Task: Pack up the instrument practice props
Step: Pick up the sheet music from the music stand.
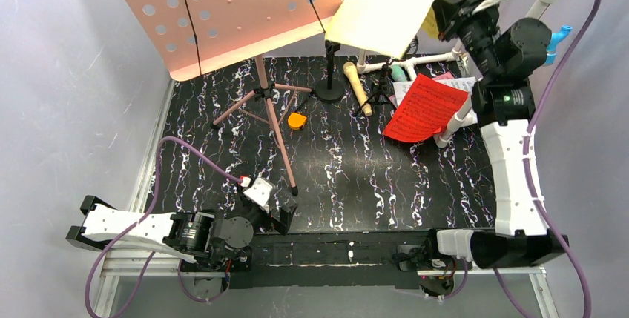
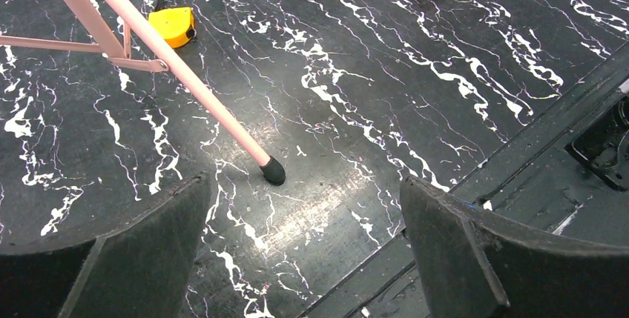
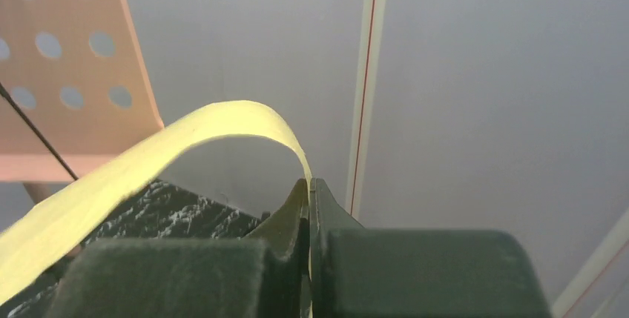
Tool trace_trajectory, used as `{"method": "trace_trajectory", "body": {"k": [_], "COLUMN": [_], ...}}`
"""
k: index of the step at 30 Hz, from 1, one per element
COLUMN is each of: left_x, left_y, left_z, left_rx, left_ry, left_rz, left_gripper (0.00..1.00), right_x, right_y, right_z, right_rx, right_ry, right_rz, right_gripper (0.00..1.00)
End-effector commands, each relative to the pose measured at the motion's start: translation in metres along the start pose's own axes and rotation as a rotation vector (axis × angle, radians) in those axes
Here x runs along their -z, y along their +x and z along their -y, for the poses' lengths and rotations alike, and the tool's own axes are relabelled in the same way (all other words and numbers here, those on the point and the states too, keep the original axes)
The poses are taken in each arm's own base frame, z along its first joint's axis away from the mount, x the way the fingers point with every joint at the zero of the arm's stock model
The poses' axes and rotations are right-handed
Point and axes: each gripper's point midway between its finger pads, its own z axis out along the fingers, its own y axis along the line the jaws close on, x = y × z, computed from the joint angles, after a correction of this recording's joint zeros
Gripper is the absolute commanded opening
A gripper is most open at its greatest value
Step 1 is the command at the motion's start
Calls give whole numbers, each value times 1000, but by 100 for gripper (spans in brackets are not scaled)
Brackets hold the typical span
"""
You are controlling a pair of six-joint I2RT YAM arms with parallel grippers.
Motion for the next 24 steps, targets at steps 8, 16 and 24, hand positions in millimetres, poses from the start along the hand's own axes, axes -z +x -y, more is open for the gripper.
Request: {"method": "trace_trajectory", "body": {"k": [8, 16, 24], "left_x": [12, 10, 9], "left_y": [2, 7, 15], "left_z": [19, 20, 21], "left_rx": [38, 42, 68], "left_ry": [97, 98, 97], "left_rz": [19, 20, 3], "left_gripper": [98, 98, 98], "right_x": [115, 178, 212], "right_y": [83, 186, 259], "right_z": [-24, -38, -5], "right_rx": [257, -25, -239], "right_ry": [-52, 5, 343], "right_rz": [-264, -564, -689], "right_gripper": [1, 1, 1]}}
